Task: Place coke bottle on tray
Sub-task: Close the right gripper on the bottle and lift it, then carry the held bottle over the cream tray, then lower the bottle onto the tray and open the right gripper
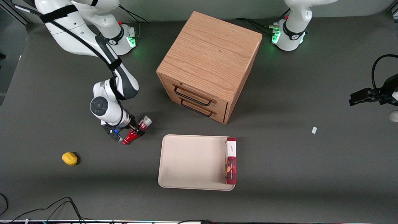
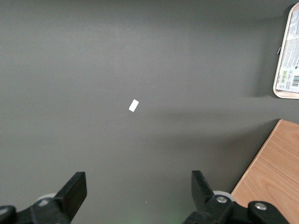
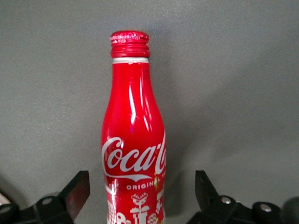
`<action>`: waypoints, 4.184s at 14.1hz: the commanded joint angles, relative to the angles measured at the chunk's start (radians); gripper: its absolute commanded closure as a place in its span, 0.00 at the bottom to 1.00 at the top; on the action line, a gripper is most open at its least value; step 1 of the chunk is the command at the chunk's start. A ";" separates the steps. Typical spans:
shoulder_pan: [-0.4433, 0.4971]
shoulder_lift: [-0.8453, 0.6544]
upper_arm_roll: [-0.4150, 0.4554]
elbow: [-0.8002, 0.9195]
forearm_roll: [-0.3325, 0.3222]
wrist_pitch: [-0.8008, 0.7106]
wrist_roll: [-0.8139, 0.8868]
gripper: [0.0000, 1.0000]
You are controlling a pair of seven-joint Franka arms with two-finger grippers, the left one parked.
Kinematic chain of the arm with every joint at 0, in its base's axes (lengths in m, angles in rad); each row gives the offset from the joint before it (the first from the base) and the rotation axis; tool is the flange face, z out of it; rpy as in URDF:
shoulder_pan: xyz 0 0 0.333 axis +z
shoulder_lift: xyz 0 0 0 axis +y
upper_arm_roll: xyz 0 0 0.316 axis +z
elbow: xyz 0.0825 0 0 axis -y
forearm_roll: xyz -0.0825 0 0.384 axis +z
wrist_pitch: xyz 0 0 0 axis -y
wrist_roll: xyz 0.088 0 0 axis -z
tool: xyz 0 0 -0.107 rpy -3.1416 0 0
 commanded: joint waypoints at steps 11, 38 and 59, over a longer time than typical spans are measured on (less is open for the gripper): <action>0.006 0.032 -0.002 0.008 0.001 0.067 0.011 0.63; 0.093 0.206 0.143 1.029 -0.239 -0.730 -0.555 0.76; 0.098 0.594 0.147 1.020 -0.273 -0.241 -0.526 0.27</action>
